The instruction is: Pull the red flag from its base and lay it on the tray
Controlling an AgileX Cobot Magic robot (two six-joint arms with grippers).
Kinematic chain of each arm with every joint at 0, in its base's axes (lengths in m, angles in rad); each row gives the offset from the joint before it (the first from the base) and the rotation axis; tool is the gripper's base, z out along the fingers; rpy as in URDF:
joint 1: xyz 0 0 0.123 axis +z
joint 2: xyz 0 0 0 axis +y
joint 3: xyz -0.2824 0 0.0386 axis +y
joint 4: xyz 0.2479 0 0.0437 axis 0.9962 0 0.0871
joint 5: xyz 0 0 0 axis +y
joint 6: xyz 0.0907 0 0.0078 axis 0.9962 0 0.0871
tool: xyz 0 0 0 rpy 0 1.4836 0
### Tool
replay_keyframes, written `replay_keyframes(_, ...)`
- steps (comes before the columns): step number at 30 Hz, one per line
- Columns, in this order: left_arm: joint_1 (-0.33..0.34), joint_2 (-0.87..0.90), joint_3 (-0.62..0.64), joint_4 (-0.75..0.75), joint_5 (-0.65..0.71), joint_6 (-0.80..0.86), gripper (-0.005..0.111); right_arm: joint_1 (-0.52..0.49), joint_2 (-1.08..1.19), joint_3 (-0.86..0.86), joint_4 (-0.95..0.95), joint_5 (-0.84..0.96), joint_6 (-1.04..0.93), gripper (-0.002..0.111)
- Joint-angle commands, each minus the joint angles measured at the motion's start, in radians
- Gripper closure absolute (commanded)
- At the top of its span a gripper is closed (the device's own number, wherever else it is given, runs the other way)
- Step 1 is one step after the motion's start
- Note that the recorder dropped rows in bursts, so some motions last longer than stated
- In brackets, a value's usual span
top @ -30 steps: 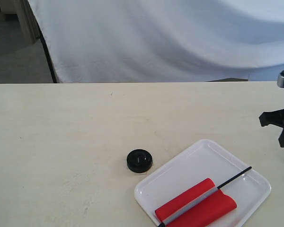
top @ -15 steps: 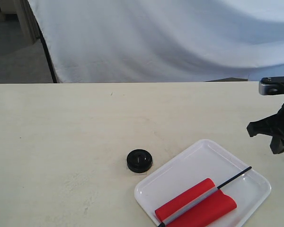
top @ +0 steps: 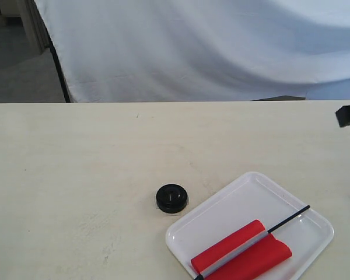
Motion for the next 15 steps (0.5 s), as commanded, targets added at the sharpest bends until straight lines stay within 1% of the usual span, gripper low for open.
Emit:
replay_keyframes(1, -0.003, -0.003, 0.002, 0.003, -0.005, -0.006, 0.107, -0.001, -0.189, -0.004, 0.001, 0.018, 0.005, 0.109)
replay_keyframes(10, -0.003, -0.003, 0.002, 0.003, -0.005, -0.006, 0.107, -0.001, -0.582, -0.004, 0.001, 0.025, 0.007, 0.109)
replay_keyframes(15, -0.003, -0.003, 0.002, 0.003, -0.005, -0.006, 0.107, -0.001, -0.751, -0.004, 0.001, 0.084, 0.007, 0.109)
